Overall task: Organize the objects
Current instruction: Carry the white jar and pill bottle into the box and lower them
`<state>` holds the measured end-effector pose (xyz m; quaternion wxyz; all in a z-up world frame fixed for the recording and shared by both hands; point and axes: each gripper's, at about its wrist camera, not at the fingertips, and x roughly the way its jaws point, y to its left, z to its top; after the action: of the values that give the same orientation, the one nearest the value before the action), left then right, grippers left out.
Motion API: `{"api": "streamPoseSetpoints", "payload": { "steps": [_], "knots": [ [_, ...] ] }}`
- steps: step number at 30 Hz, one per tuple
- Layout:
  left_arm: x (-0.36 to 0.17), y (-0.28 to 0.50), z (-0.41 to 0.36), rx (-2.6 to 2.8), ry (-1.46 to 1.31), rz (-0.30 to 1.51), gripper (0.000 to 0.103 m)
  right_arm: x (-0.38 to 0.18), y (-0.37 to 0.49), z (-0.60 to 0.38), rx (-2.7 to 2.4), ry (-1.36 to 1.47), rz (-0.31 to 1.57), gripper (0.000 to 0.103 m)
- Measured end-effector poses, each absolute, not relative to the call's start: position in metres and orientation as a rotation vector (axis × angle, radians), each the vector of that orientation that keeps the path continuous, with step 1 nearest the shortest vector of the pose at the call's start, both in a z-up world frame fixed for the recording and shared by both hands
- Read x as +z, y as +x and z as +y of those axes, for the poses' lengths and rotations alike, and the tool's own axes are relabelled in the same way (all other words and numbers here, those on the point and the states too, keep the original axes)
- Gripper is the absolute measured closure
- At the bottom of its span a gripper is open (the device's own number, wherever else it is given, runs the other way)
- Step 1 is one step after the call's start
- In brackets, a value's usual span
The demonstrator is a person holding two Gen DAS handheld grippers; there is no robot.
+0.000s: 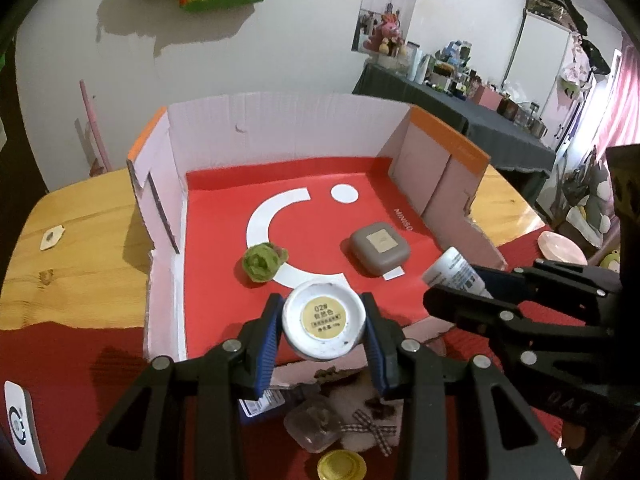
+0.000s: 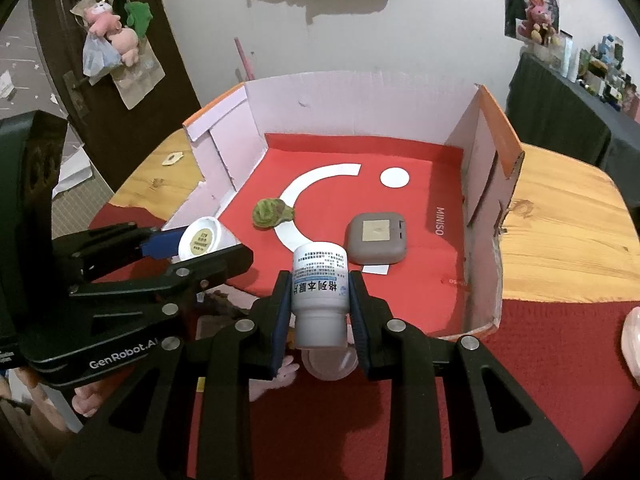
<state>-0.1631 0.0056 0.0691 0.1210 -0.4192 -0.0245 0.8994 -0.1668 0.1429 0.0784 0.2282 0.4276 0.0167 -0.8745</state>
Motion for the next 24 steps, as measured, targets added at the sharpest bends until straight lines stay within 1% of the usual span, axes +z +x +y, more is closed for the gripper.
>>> {"api": "streamPoseSetpoints", "payload": {
  "steps": [8, 24],
  "knots": [
    [0.055, -0.181, 0.001, 2.565, -1.307, -0.112, 0.063, 0.063, -0.187, 0.142, -2.349, 1.270, 0.024, 0.077],
    [0.038, -0.202, -0.001, 2.550, -1.380, -0.087, 0.063, 0.041, -0.209, 0.140, -2.307, 1.365, 0.019, 0.077]
  ]
}}
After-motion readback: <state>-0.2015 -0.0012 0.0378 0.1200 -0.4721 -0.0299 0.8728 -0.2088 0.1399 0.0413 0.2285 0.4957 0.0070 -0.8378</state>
